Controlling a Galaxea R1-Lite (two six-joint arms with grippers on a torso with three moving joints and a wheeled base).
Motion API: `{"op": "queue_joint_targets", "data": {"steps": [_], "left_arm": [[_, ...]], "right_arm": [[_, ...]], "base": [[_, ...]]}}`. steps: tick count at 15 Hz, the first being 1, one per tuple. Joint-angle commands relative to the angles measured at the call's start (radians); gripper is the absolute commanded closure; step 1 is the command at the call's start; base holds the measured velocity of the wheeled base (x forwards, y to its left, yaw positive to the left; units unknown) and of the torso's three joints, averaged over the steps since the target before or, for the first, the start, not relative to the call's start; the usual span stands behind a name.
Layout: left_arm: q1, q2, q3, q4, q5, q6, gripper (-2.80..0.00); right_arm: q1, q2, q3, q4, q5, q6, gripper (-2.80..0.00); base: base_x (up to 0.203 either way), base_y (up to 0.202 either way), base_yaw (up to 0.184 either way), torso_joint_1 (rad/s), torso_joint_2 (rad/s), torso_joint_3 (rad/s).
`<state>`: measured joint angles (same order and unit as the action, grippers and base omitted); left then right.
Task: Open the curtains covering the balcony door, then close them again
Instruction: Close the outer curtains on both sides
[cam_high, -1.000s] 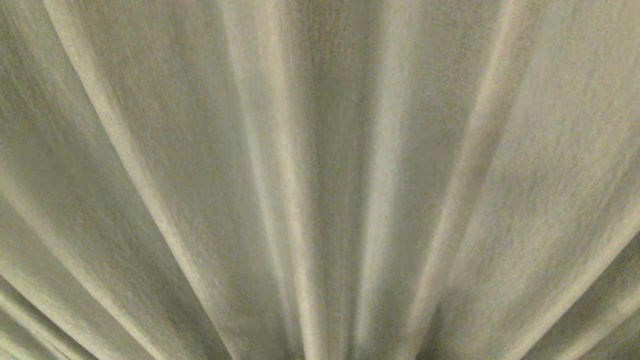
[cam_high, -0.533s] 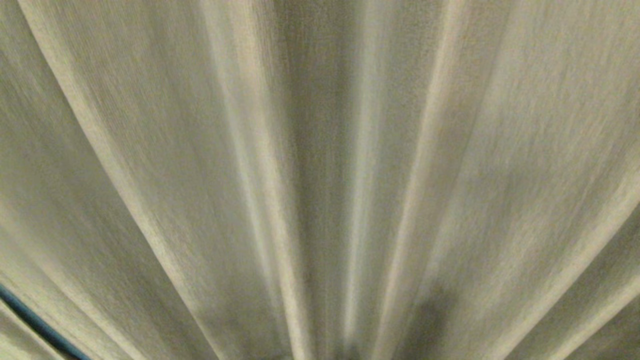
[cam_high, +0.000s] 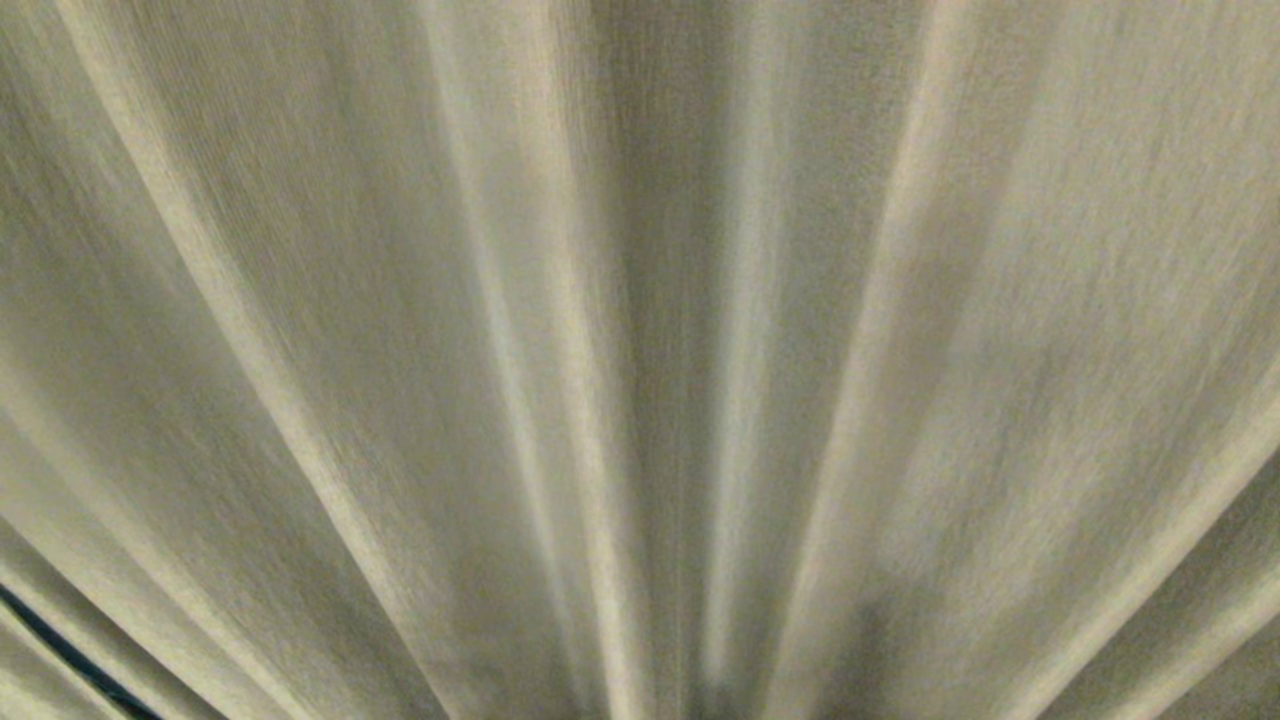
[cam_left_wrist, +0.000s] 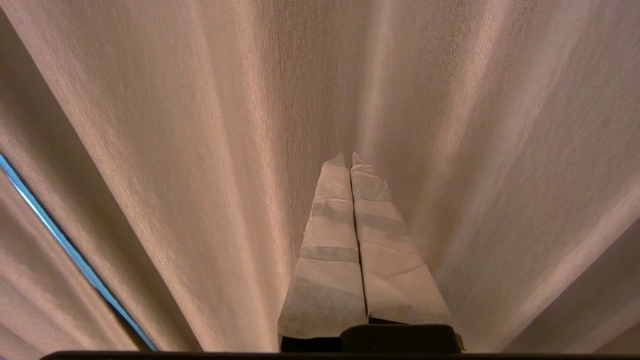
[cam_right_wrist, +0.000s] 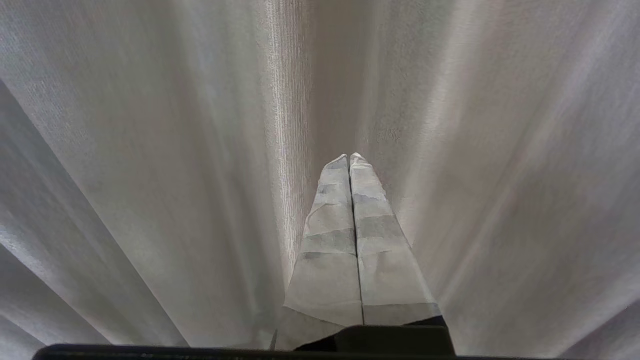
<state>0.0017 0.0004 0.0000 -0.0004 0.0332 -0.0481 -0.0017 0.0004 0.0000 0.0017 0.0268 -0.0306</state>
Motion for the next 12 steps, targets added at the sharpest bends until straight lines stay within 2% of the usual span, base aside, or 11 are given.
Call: {"op": "queue_joint_targets", "data": {"steps": [1,12], "left_arm": [[0.001,0.000,0.000,-0.001,0.001,-0.001,0.00],[0.001,0.000,0.000,0.000,0.004,-0.003,0.00]], "right_arm": [[0.000,0.000,0.000,0.000,0.001,-0.002,0.00],[0.000,0.000,0.000,0.000,0.001,0.000,0.00]], "base": [[0.000,0.000,0.000,0.000,0.00,0.000],[0.000,0.000,0.000,0.000,0.00,0.000]]}}
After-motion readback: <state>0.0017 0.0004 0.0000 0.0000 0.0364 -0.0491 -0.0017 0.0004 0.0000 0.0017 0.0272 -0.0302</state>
